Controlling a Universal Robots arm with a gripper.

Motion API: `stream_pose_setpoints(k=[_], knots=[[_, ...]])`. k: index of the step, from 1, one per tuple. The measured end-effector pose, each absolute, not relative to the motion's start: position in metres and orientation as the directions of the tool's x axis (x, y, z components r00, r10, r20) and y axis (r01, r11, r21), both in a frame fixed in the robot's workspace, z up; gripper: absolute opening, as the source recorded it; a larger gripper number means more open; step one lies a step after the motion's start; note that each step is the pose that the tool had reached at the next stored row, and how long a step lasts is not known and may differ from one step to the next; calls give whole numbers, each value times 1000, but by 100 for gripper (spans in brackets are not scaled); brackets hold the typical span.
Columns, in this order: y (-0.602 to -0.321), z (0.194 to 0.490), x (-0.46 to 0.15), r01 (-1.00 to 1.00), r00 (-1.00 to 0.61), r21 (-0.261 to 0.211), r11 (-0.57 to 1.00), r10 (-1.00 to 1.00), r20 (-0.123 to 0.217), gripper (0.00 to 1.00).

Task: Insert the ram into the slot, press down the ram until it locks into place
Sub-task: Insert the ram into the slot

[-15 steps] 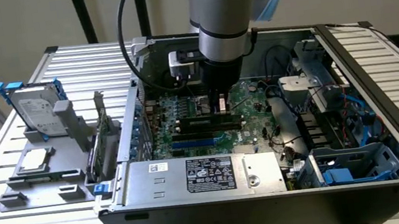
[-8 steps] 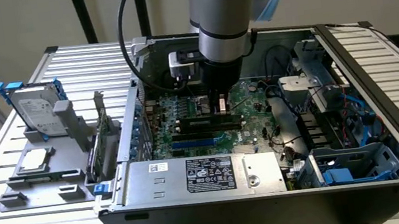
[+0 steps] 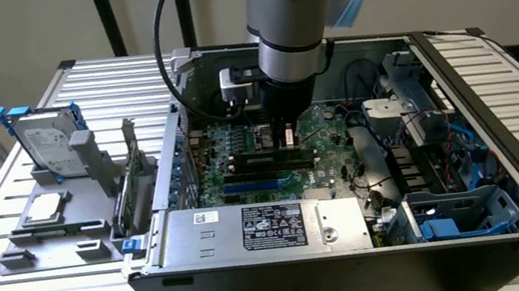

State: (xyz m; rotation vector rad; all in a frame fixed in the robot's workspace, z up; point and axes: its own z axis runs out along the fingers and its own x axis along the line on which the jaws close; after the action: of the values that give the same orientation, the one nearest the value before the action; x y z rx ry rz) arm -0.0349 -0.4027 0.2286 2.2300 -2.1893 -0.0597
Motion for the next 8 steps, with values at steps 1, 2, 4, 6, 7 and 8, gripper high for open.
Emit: stream_pose_setpoints(k=[1,2,4,6,7,8], knots=[[-403,227,-35,-999,20,38,-21,-1000,-16,13],[-401,225,-35,-999,22,38,-22,-1000,-16,13],[-401,225,-35,-999,22,38,-22,-1000,-16,13],[-401,225,-35,-999,22,38,-22,-1000,-16,13],[-401,225,-35,-999,22,38,-22,-1000,-16,13],[-401,224,-35,-999,22,38,-22,-1000,-16,13]])
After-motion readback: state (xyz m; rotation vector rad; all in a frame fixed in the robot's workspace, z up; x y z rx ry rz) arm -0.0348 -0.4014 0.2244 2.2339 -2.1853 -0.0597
